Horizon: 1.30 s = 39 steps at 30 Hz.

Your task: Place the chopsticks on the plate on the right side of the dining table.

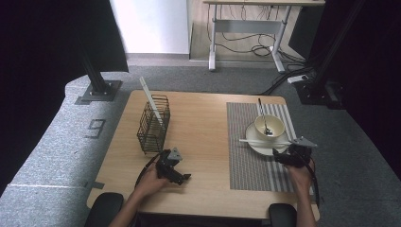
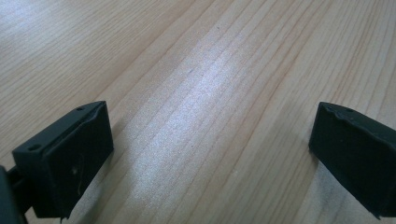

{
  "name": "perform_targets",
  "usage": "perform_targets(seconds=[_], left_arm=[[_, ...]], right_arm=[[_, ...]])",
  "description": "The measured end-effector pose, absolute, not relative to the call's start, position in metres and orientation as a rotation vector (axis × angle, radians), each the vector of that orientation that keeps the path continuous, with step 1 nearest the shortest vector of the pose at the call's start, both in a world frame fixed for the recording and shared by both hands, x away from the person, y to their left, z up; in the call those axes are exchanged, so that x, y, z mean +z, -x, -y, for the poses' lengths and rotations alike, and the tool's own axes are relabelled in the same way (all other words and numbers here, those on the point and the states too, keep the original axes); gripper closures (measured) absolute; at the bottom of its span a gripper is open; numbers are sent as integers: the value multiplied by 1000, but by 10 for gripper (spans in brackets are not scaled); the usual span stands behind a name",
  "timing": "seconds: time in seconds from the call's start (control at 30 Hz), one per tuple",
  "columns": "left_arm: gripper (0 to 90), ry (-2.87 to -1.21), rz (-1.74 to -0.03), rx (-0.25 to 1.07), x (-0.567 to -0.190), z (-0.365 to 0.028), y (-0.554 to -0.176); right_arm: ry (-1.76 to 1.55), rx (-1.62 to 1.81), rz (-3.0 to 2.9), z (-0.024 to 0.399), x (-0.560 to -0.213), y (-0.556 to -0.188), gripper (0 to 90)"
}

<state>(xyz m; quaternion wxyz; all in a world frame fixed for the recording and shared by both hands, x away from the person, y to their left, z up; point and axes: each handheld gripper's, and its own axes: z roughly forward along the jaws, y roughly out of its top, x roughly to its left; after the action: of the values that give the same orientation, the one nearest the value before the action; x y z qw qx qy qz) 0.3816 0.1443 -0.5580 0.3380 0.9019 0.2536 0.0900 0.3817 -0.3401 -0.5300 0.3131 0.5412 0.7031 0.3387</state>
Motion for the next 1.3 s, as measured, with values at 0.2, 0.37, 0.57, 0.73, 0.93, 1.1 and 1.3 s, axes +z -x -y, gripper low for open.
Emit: perform_targets(seconds=[0.2, 0.37, 0.57, 0.73, 0.93, 1.1, 1.3], left_arm=[[0, -2350, -660, 235, -558, -144, -382], [0, -2351, -659, 235, -558, -144, -382], [0, -2350, -659, 235, -558, -144, -382], [0, -2347, -659, 235, -558, -144, -382], [0, -2348, -658, 235, -558, -144, -382], [0, -2348, -660, 234, -558, -144, -382], [0, -2348, -659, 234, -558, -144, -382]], right_arm=[[-1392, 886, -1902, 335, -517, -369, 0], [-1357, 877, -1938, 331, -508, -351, 0], [-1335, 870, -1970, 322, -496, -331, 0], [-1314, 870, -1999, 309, -483, -317, 0], [-1291, 876, -2044, 288, -471, -305, 0], [-1274, 914, -2099, 266, -467, -308, 0], [-1231, 929, -2178, 237, -472, -320, 0]])
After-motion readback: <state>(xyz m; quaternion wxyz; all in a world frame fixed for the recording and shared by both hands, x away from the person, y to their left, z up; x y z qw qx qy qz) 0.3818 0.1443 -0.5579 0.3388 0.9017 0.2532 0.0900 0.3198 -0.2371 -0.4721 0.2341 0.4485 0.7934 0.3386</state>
